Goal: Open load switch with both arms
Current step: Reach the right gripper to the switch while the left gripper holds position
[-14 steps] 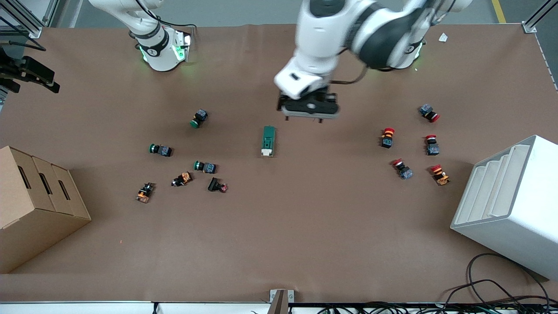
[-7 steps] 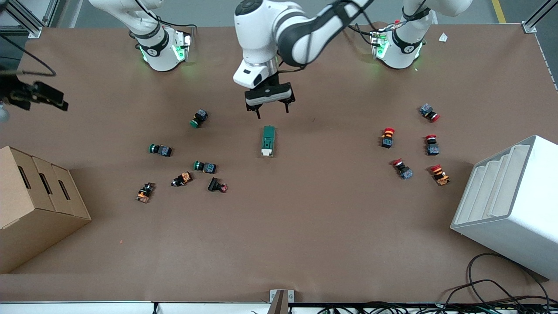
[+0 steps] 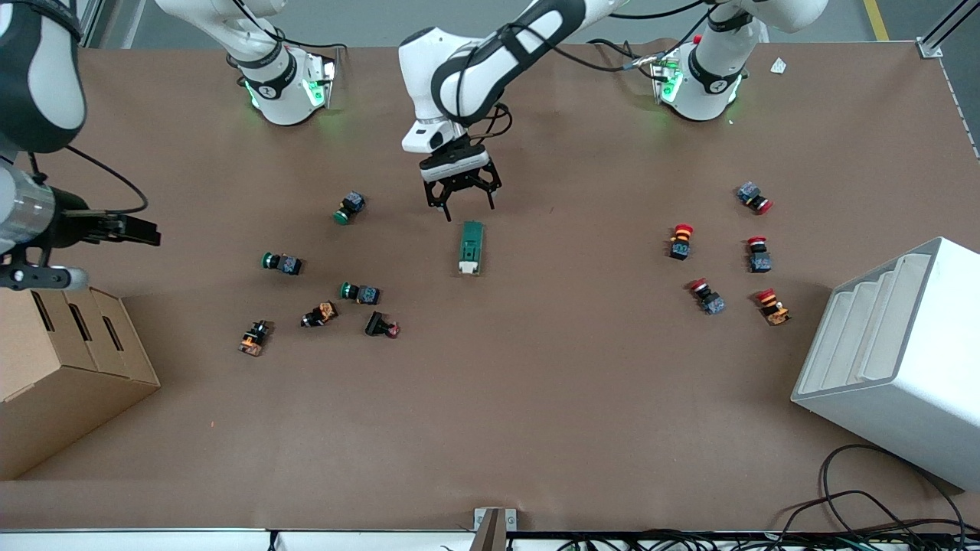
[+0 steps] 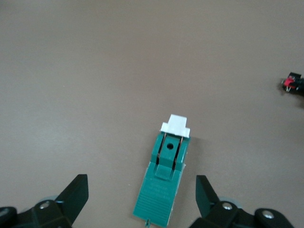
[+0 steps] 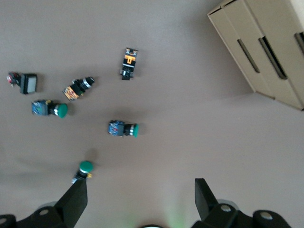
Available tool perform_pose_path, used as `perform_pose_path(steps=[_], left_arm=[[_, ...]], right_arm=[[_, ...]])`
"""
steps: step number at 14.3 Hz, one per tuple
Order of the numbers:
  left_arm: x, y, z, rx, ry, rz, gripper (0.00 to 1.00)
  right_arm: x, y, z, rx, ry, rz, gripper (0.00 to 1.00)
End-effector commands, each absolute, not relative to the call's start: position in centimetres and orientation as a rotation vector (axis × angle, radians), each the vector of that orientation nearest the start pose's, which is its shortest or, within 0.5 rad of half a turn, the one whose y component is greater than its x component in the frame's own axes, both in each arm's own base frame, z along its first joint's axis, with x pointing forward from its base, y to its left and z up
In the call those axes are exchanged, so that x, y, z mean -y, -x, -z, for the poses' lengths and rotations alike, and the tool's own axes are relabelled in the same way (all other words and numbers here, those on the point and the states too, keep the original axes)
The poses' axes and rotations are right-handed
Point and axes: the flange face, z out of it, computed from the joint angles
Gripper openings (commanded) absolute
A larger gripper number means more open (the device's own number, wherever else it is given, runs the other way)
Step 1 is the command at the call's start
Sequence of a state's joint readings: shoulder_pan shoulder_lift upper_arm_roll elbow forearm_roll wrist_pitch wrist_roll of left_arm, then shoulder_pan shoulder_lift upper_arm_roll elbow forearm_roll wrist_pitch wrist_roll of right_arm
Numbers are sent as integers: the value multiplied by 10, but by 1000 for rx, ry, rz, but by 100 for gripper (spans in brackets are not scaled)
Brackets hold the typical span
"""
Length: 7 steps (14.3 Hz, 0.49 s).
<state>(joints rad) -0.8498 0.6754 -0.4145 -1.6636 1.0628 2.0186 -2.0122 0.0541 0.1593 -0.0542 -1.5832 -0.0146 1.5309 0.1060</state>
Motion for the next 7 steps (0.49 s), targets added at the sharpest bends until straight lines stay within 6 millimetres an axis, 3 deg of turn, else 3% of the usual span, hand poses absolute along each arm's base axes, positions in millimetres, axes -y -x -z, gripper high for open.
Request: perform_pose_path(steps=[1, 4, 7], left_arm=[[599, -258, -202, 212, 2795, 1095, 99], [597, -238, -169, 160, 2781, 1188, 100], [593, -234, -143, 77, 2741, 1259, 100]], right_arm=[[-72, -585, -505, -391, 3172, -341, 100], [-166, -576, -474, -763, 3122, -397, 100], [-239, -569, -435, -1016, 3066, -399, 100]])
